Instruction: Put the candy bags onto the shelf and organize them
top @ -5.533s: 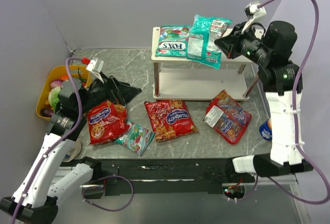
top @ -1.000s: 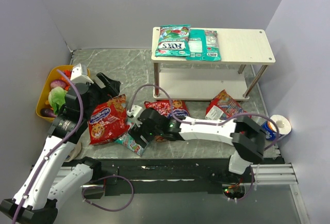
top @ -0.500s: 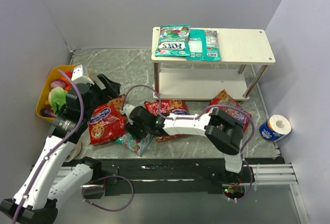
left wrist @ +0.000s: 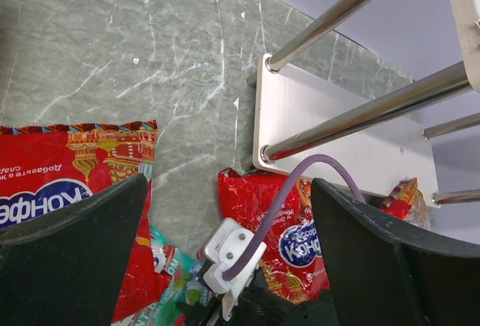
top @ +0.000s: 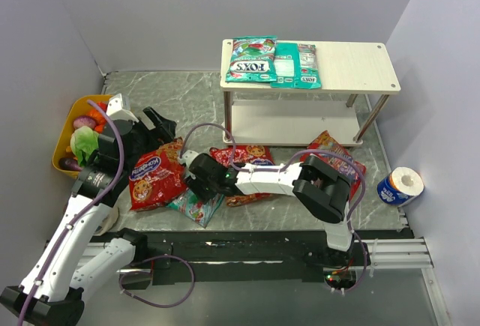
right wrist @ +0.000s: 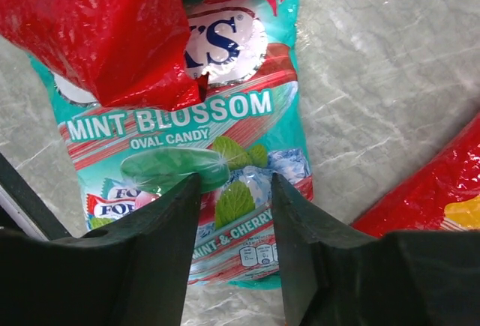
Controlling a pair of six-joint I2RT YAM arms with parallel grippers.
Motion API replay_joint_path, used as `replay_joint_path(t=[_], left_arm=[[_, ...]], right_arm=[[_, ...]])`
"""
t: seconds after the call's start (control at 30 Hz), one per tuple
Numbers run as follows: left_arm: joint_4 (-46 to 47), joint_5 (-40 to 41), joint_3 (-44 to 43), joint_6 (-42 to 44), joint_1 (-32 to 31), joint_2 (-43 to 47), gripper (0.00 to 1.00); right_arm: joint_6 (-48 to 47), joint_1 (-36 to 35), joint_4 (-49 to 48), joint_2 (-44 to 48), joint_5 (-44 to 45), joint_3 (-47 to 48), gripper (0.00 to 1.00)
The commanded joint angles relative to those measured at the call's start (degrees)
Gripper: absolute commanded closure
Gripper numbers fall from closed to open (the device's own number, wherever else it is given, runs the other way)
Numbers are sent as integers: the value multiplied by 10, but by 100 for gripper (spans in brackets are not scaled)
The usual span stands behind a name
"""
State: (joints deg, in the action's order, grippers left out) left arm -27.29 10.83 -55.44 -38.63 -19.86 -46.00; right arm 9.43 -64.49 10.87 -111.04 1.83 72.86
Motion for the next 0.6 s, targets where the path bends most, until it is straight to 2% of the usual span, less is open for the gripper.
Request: replay_joint_path(t=[0.0,0.03,0.1,0.2,0.37,0.57], left_arm=[[12,2,-8,0,0,1,4],[13,2,-6,0,0,1,4],[14,0,-3,0,-1,1,4],[14,0,-2,-1,-1,0,4],[12,1,-1,0,0,1,4],[13,1,1,-2,0,2,4]], right_arm=[[17,1,29,-15,43,-4,38],[16,1,27,-13,48,-7,31],[14,1,21,-6,58,-13,23],[8,2,21,-5,68,-9,20],[16,19,12,-12,28,-10,20],[34,45,-16,5,-72,-51,26]])
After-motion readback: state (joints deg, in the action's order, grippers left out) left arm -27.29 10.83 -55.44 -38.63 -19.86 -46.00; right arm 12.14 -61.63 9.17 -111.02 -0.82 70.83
